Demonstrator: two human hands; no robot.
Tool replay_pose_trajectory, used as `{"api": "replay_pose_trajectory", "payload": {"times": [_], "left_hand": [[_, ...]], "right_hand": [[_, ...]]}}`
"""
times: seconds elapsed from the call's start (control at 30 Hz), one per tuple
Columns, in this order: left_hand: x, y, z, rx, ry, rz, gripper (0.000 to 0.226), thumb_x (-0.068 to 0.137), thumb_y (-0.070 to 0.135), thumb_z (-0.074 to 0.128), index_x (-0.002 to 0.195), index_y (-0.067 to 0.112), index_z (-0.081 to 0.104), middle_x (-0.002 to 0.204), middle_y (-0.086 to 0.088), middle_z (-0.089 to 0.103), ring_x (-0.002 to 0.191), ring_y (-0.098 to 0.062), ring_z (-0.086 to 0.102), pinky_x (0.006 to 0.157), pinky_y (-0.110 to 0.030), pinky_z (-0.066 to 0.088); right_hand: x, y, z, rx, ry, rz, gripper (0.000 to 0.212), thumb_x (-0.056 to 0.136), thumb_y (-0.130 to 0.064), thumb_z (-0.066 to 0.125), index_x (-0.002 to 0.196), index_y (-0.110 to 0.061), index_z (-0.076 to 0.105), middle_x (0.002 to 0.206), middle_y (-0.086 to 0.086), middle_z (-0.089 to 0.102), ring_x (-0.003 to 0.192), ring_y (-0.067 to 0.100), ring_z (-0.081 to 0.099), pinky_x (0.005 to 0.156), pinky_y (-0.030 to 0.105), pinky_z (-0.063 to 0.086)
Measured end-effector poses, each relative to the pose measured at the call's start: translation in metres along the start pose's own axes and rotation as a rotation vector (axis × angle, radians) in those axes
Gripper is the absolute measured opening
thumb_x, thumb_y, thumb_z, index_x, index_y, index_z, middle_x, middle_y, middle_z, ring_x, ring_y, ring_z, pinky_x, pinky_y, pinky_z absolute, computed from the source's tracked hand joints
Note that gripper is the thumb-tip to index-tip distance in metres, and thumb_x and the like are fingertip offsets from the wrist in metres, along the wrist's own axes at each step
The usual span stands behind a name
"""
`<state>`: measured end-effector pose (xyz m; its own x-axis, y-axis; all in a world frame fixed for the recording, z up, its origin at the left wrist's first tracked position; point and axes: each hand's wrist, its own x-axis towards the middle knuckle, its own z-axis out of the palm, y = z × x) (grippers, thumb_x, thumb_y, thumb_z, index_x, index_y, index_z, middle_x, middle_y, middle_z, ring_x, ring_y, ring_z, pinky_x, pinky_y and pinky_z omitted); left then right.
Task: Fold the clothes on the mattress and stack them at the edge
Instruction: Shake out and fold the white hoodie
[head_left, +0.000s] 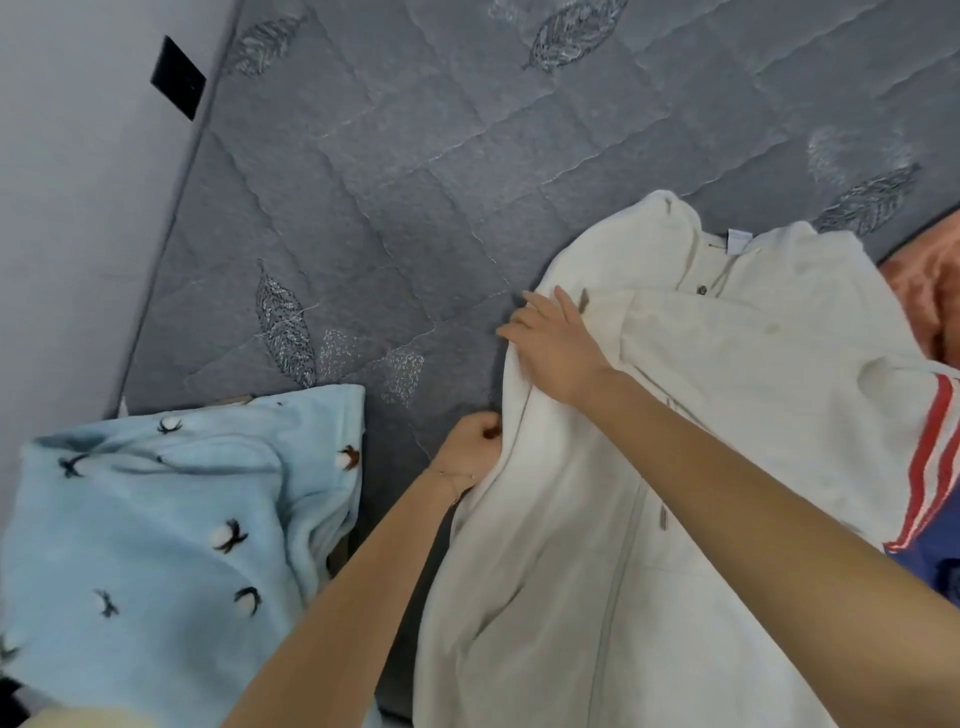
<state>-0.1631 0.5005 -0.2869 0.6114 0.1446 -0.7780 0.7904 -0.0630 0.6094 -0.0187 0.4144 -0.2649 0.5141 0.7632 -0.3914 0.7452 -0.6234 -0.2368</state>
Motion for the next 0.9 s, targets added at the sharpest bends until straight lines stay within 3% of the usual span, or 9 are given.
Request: {"api": "replay_pose_trajectory", "payload": {"times": [0.13,0.23,0.33,0.47,0.57,0.63,0.73,0.83,0.9], "left_hand": [[-0.005,0.0,-0.012,-0.009,0.17,0.107,0.029,0.091,0.008,0.052,0.065,0.015,0.043,0.065,0.004,0.045,0.066,-0.01,0.039,0.067,-0.023,0.033],[-0.007,0.004,-0.027,-0.119,0.337,0.134,0.029,0.093,0.006,0.051,0.067,0.013,0.04,0.065,0.0,0.039,0.067,-0.013,0.035,0.069,-0.029,0.033],[-0.006,0.02,-0.043,-0.224,0.452,0.172,0.03,0.095,0.007,0.05,0.068,0.014,0.04,0.066,0.002,0.036,0.065,-0.011,0.032,0.069,-0.027,0.032],[-0.005,0.045,-0.052,-0.274,0.39,0.199,0.03,0.097,0.006,0.044,0.07,0.016,0.036,0.069,0.005,0.034,0.064,-0.007,0.03,0.061,-0.015,0.031],[-0.002,0.048,-0.052,-0.422,0.244,0.007,0.03,0.099,0.009,0.039,0.07,0.017,0.037,0.075,0.0,0.038,0.077,-0.014,0.036,0.078,-0.027,0.033],[0.0,0.044,-0.057,-0.564,0.171,-0.088,0.031,0.099,0.009,0.037,0.069,0.016,0.038,0.077,-0.002,0.042,0.08,-0.016,0.038,0.086,-0.032,0.031],[-0.003,0.038,-0.071,-0.75,0.068,-0.114,0.03,0.099,0.012,0.039,0.069,0.017,0.043,0.077,-0.002,0.05,0.074,-0.013,0.047,0.075,-0.029,0.038],[-0.004,0.036,-0.081,-0.567,0.061,-0.015,0.029,0.098,0.011,0.043,0.07,0.018,0.044,0.074,0.0,0.048,0.072,-0.011,0.044,0.067,-0.026,0.034],[-0.005,0.039,-0.083,-0.467,0.07,0.123,0.031,0.099,0.007,0.043,0.069,0.017,0.041,0.072,0.001,0.04,0.072,-0.009,0.037,0.067,-0.026,0.03]], "right_hand": [[0.006,0.01,-0.011,0.065,0.113,0.022,0.024,0.093,-0.01,0.047,0.108,-0.013,0.065,0.109,0.006,0.059,0.113,0.025,0.047,0.102,0.029,0.021],[0.004,0.017,-0.025,0.242,0.234,0.087,0.014,0.089,-0.006,0.055,0.095,-0.005,0.068,0.096,0.012,0.063,0.097,0.03,0.054,0.086,0.031,0.034],[0.0,0.02,-0.032,0.311,0.251,0.144,0.011,0.085,0.002,0.058,0.09,-0.002,0.067,0.095,0.015,0.063,0.096,0.031,0.055,0.084,0.034,0.04],[0.001,0.021,-0.037,0.31,0.125,0.172,0.02,0.078,0.01,0.051,0.089,-0.001,0.065,0.105,0.016,0.059,0.103,0.032,0.052,0.088,0.037,0.042],[0.006,0.017,-0.041,0.348,0.07,0.139,0.014,0.078,0.007,0.053,0.085,-0.002,0.062,0.104,0.014,0.06,0.099,0.03,0.055,0.087,0.037,0.043],[0.009,0.014,-0.041,0.357,0.057,0.135,0.014,0.079,0.005,0.054,0.087,-0.003,0.062,0.105,0.013,0.061,0.1,0.029,0.056,0.088,0.036,0.043],[0.008,0.01,-0.041,0.513,0.019,0.109,0.026,0.082,0.002,0.056,0.105,-0.007,0.063,0.116,0.008,0.061,0.109,0.024,0.055,0.095,0.025,0.04],[0.008,-0.007,-0.047,0.805,0.032,0.11,0.039,0.092,-0.001,0.05,0.13,-0.012,0.054,0.128,0.001,0.058,0.118,0.01,0.05,0.091,-0.001,0.029],[0.014,-0.021,-0.048,0.883,0.014,0.095,0.041,0.099,-0.007,0.043,0.139,-0.015,0.046,0.134,0.003,0.056,0.124,0.01,0.048,0.101,0.009,0.031]]}}
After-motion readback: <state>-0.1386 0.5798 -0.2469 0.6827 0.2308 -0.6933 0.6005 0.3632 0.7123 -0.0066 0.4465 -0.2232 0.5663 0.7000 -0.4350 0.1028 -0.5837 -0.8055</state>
